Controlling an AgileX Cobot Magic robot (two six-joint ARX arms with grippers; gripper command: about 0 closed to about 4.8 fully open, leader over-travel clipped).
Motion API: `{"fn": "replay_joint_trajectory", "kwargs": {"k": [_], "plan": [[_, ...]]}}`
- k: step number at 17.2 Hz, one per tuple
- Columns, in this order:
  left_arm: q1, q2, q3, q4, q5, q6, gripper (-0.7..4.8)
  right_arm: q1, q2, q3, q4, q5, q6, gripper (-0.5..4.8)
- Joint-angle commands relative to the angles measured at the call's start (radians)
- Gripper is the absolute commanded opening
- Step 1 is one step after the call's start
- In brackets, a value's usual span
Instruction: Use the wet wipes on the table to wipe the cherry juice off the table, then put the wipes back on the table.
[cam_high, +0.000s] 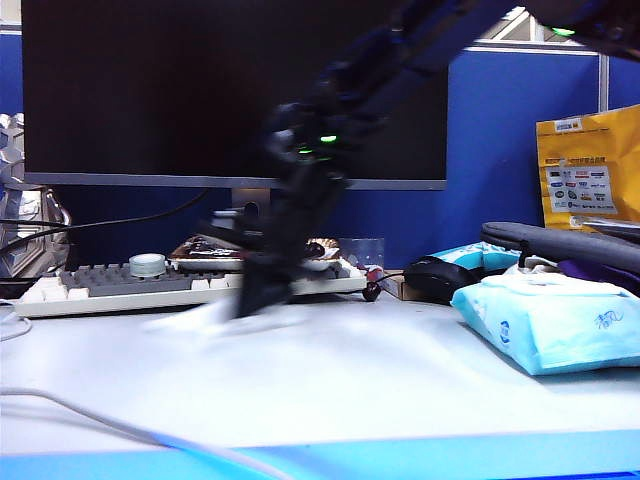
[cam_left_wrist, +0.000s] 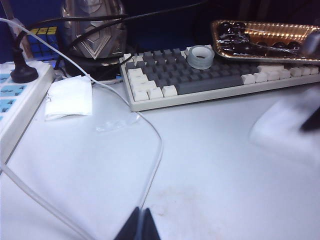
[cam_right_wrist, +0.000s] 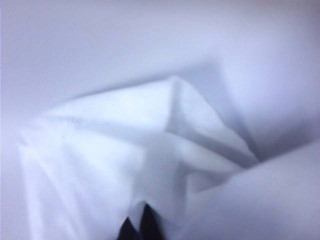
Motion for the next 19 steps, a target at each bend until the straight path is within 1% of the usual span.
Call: {"fn": "replay_joint_trajectory", "kwargs": {"k": [1, 2, 4, 5, 8, 11, 13, 14, 15, 17, 19], "plan": [[0.000, -0.003, 0.000, -0.013, 0.001, -0.003, -0.03, 0.077, 0.003, -0.003, -0.044, 0.057, -0.076, -0.06], [0.000, -0.003, 0.000, -0.013, 0.001, -0.003, -0.03, 0.101, 0.003, -0.003, -0.011, 0.235, -0.081, -0.06], [0.000, -0.003, 0.000, -0.013, 0.001, -0.003, -0.03, 0.101, 0.004, -0.003, 0.023, 0.371, -0.080, -0.06], [0.000, -0.003, 0.000, -0.013, 0.001, -0.003, -0.03, 0.086, 0.004, -0.003, 0.033, 0.428, -0.080, -0.06], [0.000, -0.003, 0.000, -0.013, 0.001, -0.003, -0.03, 0.008, 0.004, -0.003, -0.012, 0.542, -0.071, -0.06], [0.000, -0.003, 0.000, -0.013, 0.001, -0.003, -0.03, -0.057, 0.004, -0.003, -0.090, 0.620, -0.058, -0.06], [0.000, -0.003, 0.000, -0.013, 0.001, -0.003, -0.03, -0.116, 0.004, -0.003, -0.162, 0.722, -0.011, -0.06], [0.000, -0.003, 0.000, -0.013, 0.001, -0.003, -0.03, -0.127, 0.004, -0.003, -0.172, 0.745, -0.004, -0.06], [0.000, -0.003, 0.000, -0.013, 0.001, -0.003, -0.03, -0.152, 0.003, -0.003, -0.184, 0.794, 0.008, -0.06], [0.000, -0.003, 0.000, -0.013, 0.001, -0.003, -0.03, -0.190, 0.003, 0.000, -0.182, 0.811, 0.010, -0.06], [0.000, -0.003, 0.000, -0.013, 0.001, -0.003, -0.03, -0.215, 0.003, 0.000, -0.168, 0.797, 0.014, -0.06]]}}
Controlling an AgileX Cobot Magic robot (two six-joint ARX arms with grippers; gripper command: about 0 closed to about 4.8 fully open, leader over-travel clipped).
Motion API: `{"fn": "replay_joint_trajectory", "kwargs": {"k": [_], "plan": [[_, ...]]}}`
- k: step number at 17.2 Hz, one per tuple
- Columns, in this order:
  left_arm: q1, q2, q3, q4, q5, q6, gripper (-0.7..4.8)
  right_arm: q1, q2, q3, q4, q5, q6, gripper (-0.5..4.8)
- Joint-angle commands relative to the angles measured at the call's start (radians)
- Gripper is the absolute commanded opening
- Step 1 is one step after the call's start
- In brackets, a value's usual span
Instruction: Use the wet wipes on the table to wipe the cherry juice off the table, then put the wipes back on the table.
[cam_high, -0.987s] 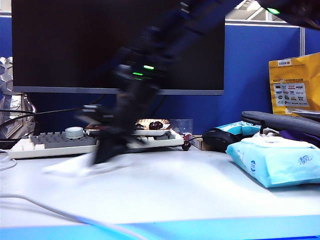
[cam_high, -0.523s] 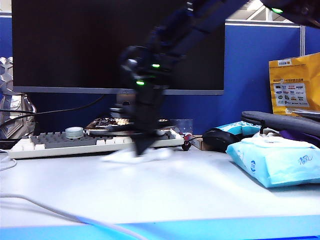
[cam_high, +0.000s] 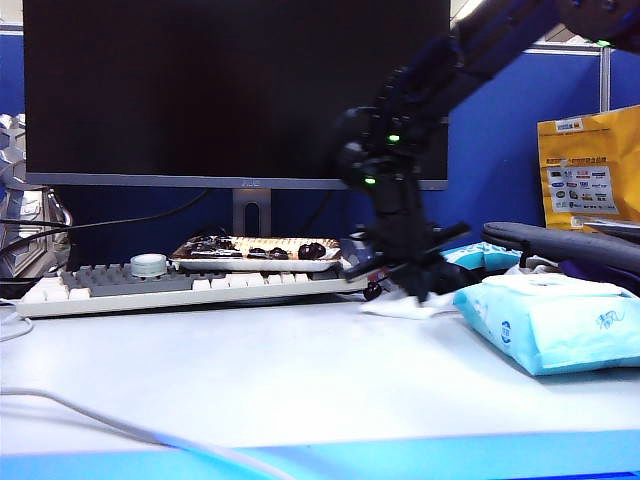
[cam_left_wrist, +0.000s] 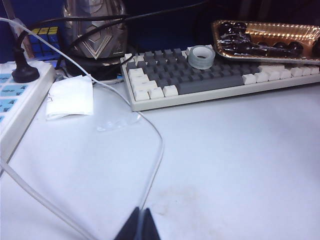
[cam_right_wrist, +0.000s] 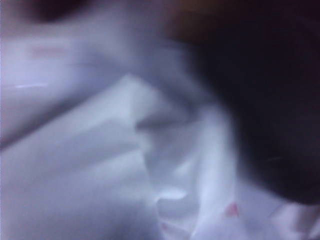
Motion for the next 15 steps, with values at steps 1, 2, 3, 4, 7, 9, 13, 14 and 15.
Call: {"fn": "replay_joint_trajectory", "kwargs": {"k": [1, 2, 3, 4, 7, 9, 13, 14, 15], "plan": [[0.000, -0.003, 0.000, -0.013, 0.001, -0.003, -0.03, -0.034, 0.018, -0.009, -0.008, -0.101, 0.006, -0.06], [0.000, -0.003, 0.000, -0.013, 0.001, -0.003, -0.03, -0.044, 0.018, -0.009, 0.015, -0.229, 0.001, -0.06], [0.000, -0.003, 0.000, -0.013, 0.001, -0.003, -0.03, -0.052, 0.019, -0.009, 0.046, -0.404, 0.002, -0.06], [0.000, -0.003, 0.000, -0.014, 0.001, -0.003, -0.03, -0.055, 0.019, -0.009, 0.071, -0.564, 0.002, -0.06], [0.000, -0.003, 0.000, -0.013, 0.000, -0.003, -0.03, -0.027, 0.018, -0.009, -0.013, -0.766, -0.047, -0.06], [0.000, -0.003, 0.000, -0.014, 0.000, -0.003, -0.03, -0.010, 0.019, -0.009, -0.093, -0.547, -0.048, -0.06], [0.000, -0.003, 0.000, -0.013, 0.000, -0.003, -0.03, 0.008, 0.018, -0.009, -0.293, -0.335, -0.068, -0.06], [0.000, -0.003, 0.000, -0.013, 0.000, -0.003, -0.03, 0.010, 0.018, -0.009, -0.323, -0.418, -0.092, -0.06], [0.000, -0.003, 0.000, -0.013, 0.000, -0.003, -0.03, 0.018, 0.018, -0.009, -0.362, -0.534, -0.116, -0.06]]}}
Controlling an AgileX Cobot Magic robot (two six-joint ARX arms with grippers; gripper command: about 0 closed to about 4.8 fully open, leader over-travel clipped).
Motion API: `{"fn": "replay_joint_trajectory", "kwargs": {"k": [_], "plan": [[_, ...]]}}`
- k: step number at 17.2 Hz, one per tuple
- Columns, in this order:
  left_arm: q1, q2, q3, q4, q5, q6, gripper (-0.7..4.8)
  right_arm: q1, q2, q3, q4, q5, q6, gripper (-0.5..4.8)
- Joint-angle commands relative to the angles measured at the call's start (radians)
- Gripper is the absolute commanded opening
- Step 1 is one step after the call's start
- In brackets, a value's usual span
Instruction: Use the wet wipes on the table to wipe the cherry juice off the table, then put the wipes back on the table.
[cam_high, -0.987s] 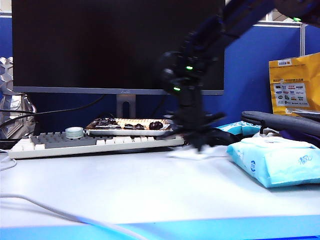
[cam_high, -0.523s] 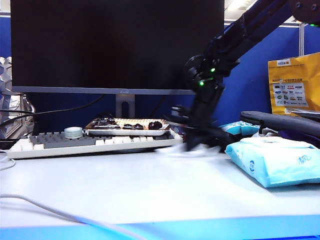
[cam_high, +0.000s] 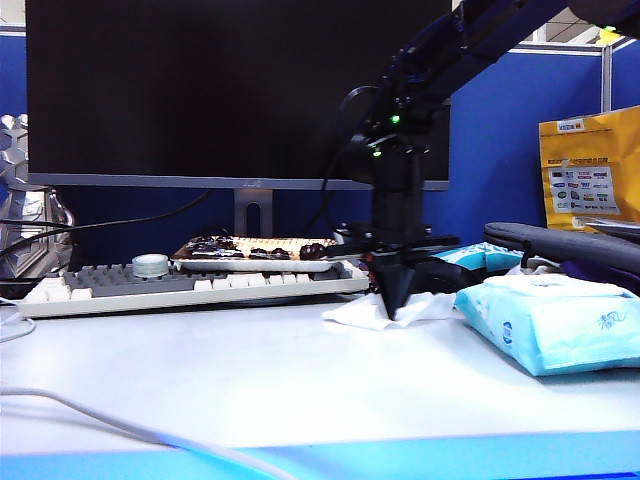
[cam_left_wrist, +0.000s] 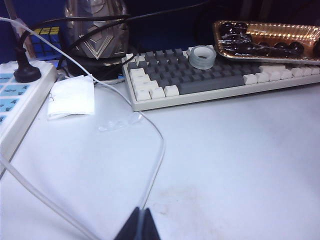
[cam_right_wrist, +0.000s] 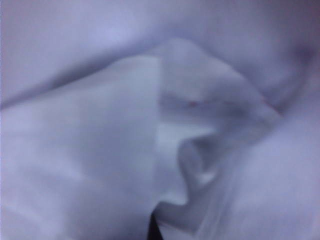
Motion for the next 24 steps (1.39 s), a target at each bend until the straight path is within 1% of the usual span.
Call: {"fn": "replay_joint_trajectory", "kwargs": {"k": [1, 2, 4, 5, 6, 7, 8, 9, 10, 11, 12, 16, 18, 21, 22, 24], "plan": [[0.000, -0.003, 0.000, -0.013, 0.001, -0.003, -0.03, 0.021, 0.043, -0.026, -0.187, -0.283, -0.083, -0.06], [0.000, -0.003, 0.000, -0.013, 0.001, -0.003, -0.03, 0.042, 0.043, -0.026, -0.189, -0.423, -0.126, -0.06], [0.000, -0.003, 0.000, -0.013, 0.000, -0.003, -0.03, 0.074, 0.043, -0.026, -0.187, -0.626, -0.208, -0.06], [0.000, -0.003, 0.000, -0.013, 0.000, -0.003, -0.03, 0.090, 0.043, -0.026, -0.182, -0.657, -0.222, -0.06], [0.000, -0.003, 0.000, -0.013, 0.000, -0.003, -0.03, 0.109, 0.043, -0.026, -0.168, -0.655, -0.227, -0.06], [0.000, -0.003, 0.000, -0.013, 0.000, -0.003, -0.03, 0.133, 0.043, -0.026, -0.139, -0.628, -0.227, -0.06], [0.000, -0.003, 0.000, -0.013, 0.000, -0.003, -0.03, 0.162, 0.043, -0.026, -0.092, -0.547, -0.217, -0.06], [0.000, -0.003, 0.000, -0.013, 0.000, -0.003, -0.03, 0.196, 0.043, -0.026, -0.032, -0.382, -0.201, -0.06], [0.000, -0.003, 0.000, -0.013, 0.000, -0.003, -0.03, 0.210, 0.042, -0.026, -0.007, -0.325, -0.206, -0.06], [0.000, -0.003, 0.000, -0.013, 0.000, -0.003, -0.03, 0.221, 0.040, -0.026, 0.011, -0.295, -0.223, -0.06], [0.000, -0.003, 0.000, -0.013, 0.000, -0.003, -0.03, 0.238, 0.028, -0.026, 0.030, -0.283, -0.257, -0.06], [0.000, -0.003, 0.000, -0.013, 0.000, -0.003, -0.03, 0.249, -0.025, -0.026, 0.040, -0.261, -0.261, -0.01], [0.000, -0.003, 0.000, -0.013, 0.000, -0.003, -0.03, 0.249, -0.064, -0.026, 0.014, -0.261, -0.262, 2.15], [0.000, -0.003, 0.000, -0.013, 0.000, -0.003, -0.03, 0.249, -0.104, -0.026, -0.011, -0.249, -0.261, 2.20], [0.000, -0.003, 0.000, -0.013, 0.001, -0.003, -0.03, 0.250, -0.121, -0.026, 0.003, -0.254, -0.261, 2.20], [0.000, -0.003, 0.000, -0.013, 0.000, -0.003, -0.03, 0.252, -0.123, -0.026, 0.049, -0.298, -0.262, 2.20]]}}
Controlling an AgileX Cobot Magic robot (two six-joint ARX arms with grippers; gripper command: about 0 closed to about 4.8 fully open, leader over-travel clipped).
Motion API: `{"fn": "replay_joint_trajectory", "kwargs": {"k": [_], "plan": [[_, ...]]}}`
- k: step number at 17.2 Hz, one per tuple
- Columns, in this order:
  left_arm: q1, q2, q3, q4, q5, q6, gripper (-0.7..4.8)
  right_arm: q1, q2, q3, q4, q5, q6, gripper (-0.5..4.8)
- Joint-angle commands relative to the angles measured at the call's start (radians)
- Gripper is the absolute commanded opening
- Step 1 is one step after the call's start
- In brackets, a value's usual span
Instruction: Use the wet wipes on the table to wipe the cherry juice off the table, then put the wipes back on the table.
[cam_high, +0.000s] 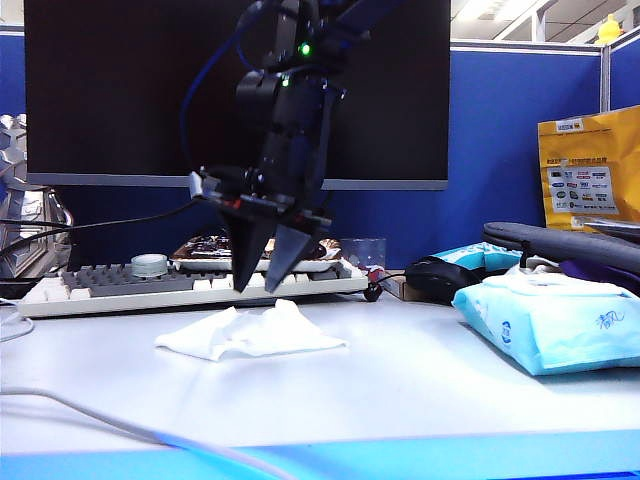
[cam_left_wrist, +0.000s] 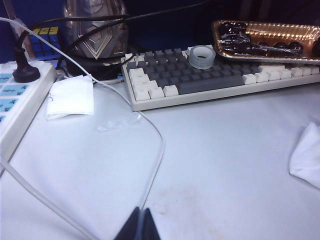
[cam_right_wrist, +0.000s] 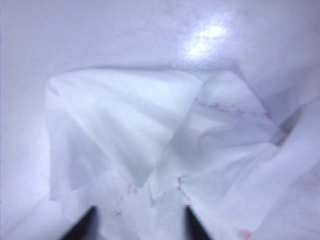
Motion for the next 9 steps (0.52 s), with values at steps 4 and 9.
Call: {"fn": "replay_joint_trajectory", "kwargs": {"k": [4, 9], "plan": [[0.000, -0.003, 0.000, -0.013, 0.000, -0.003, -0.03, 0.037, 0.016, 0.001, 0.155, -0.078, 0.001, 2.84], [0.000, -0.003, 0.000, -0.013, 0.000, -0.003, -0.03, 0.065, 0.072, 0.001, 0.161, 0.028, 0.010, 2.93]]}}
